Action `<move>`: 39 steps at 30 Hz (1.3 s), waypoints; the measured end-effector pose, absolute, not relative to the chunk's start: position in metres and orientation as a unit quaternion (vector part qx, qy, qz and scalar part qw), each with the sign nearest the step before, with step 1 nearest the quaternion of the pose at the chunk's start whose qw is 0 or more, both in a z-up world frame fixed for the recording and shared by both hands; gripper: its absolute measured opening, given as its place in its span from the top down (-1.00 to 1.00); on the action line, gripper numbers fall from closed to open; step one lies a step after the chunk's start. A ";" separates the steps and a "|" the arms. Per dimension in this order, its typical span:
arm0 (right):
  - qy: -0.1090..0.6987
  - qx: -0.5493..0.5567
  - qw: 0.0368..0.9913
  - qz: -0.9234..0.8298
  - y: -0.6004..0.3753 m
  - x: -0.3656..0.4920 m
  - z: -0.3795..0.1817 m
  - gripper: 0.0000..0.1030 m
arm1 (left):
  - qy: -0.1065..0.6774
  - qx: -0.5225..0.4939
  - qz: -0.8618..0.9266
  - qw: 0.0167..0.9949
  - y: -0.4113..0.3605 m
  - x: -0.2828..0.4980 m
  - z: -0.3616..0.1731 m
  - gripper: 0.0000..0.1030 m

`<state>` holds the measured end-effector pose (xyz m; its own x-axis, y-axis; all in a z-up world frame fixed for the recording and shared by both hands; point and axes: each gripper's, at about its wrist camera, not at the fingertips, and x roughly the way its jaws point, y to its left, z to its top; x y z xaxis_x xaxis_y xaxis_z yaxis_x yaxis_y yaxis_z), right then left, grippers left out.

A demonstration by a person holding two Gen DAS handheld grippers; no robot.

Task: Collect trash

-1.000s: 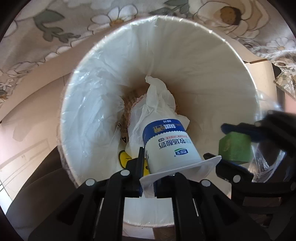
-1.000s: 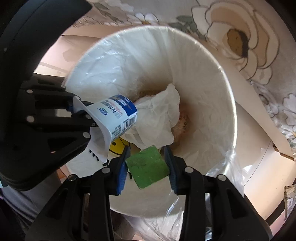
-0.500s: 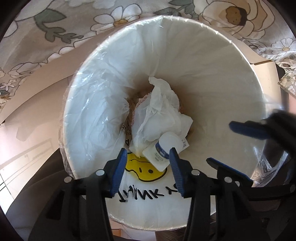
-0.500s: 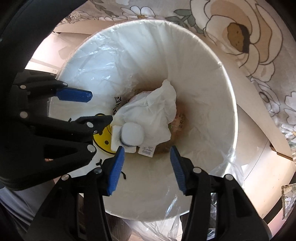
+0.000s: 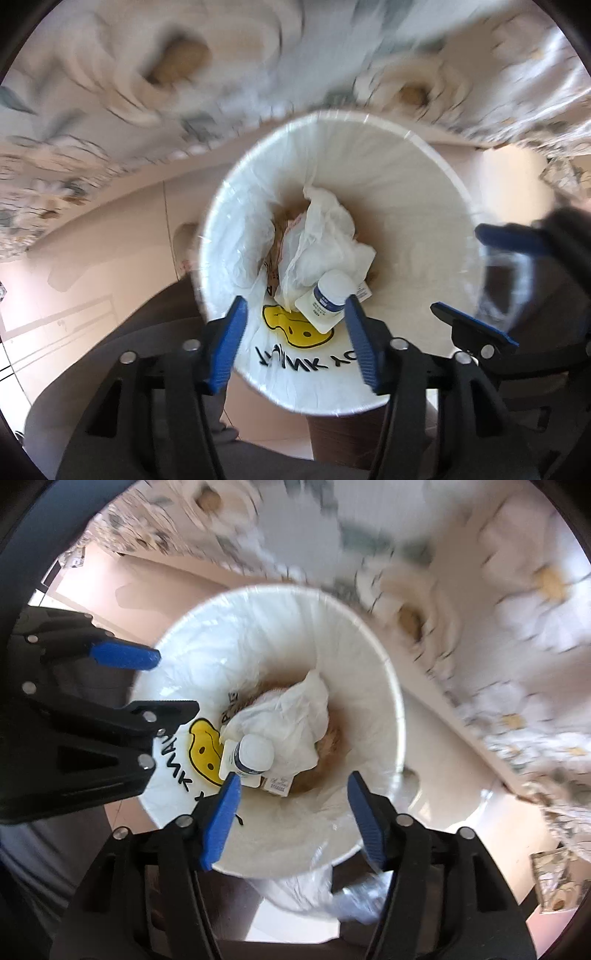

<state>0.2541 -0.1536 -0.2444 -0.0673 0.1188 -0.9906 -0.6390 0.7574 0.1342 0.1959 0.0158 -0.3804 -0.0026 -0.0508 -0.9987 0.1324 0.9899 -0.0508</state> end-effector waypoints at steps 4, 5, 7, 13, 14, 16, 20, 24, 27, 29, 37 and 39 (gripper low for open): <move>0.641 -0.212 0.684 0.276 -0.160 0.250 -0.209 -0.36 | 0.666 0.036 -0.063 0.743 0.017 0.187 -0.331 -0.50; 0.635 -0.215 0.690 0.273 -0.161 0.249 -0.200 -0.37 | 0.655 0.039 -0.061 0.752 0.017 0.184 -0.319 -0.53; 0.622 -0.219 0.703 0.266 -0.165 0.245 -0.183 -0.41 | 0.636 0.044 -0.057 0.768 0.015 0.180 -0.297 -0.66; 0.589 -0.233 0.730 0.257 -0.176 0.230 -0.124 -0.48 | 0.586 0.071 -0.057 0.805 0.009 0.159 -0.238 -0.74; 0.582 -0.235 0.735 0.255 -0.178 0.227 -0.116 -0.49 | 0.578 0.077 -0.057 0.810 0.007 0.155 -0.229 -0.74; 0.568 -0.234 0.748 0.250 -0.181 0.222 -0.096 -0.49 | 0.562 0.085 -0.060 0.820 0.001 0.147 -0.210 -0.75; 0.542 -0.214 0.775 0.245 -0.191 0.213 -0.055 -0.52 | 0.533 0.089 -0.064 0.839 -0.002 0.131 -0.178 -0.77; 0.520 -0.198 0.795 0.243 -0.205 0.205 -0.018 -0.53 | 0.503 0.084 -0.063 0.858 0.000 0.116 -0.147 -0.77; 0.509 -0.185 0.806 0.240 -0.211 0.201 0.004 -0.54 | 0.480 0.089 -0.052 0.871 0.001 0.104 -0.127 -0.78; 0.504 -0.175 0.811 0.240 -0.215 0.197 0.017 -0.54 | 0.465 0.095 -0.045 0.879 0.000 0.096 -0.115 -0.79; 0.451 -0.182 0.843 0.229 -0.217 0.171 0.057 -0.54 | 0.422 0.110 -0.032 0.899 -0.002 0.072 -0.082 -0.80; 0.436 -0.176 0.853 0.225 -0.220 0.166 0.067 -0.57 | 0.412 0.112 -0.030 0.904 -0.002 0.066 -0.075 -0.80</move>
<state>0.1659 -0.2199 0.0673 0.5178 0.2303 -0.8239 -0.5374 0.8369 -0.1039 0.0661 -0.0024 -0.0747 0.6593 0.0375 -0.7509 0.1464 0.9732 0.1771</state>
